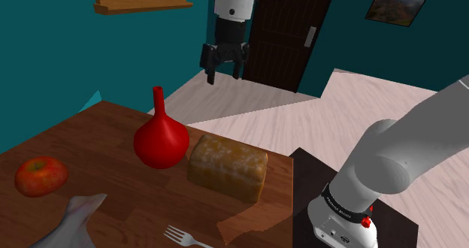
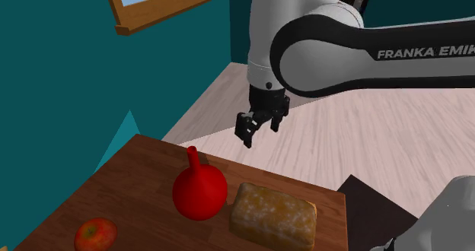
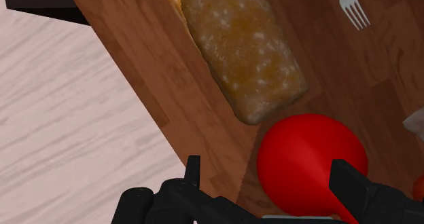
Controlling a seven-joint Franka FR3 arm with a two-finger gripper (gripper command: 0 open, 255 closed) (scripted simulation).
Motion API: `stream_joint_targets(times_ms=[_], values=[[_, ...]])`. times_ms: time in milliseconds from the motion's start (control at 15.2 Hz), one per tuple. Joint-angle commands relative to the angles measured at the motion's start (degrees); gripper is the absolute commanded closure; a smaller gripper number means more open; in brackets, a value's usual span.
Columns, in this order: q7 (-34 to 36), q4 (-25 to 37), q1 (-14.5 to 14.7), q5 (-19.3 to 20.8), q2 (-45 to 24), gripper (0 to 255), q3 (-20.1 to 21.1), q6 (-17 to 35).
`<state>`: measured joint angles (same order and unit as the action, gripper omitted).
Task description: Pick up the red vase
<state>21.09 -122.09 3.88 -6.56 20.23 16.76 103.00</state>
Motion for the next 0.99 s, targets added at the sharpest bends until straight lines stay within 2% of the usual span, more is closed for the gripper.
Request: stream_joint_targets(times_ms=[0,528,858,924], values=[[2.1,2.6,0.1,1.0,-4.0,0,1.7,1.9],[11.7,16.6,1.9,8.4,-21.0,0,7.1,5.7],[17.2,27.5,4.9,14.6,-32.0,0,8.5,5.3],[17.2,26.9,5.0,14.6,-32.1,0,8.4,6.0]])
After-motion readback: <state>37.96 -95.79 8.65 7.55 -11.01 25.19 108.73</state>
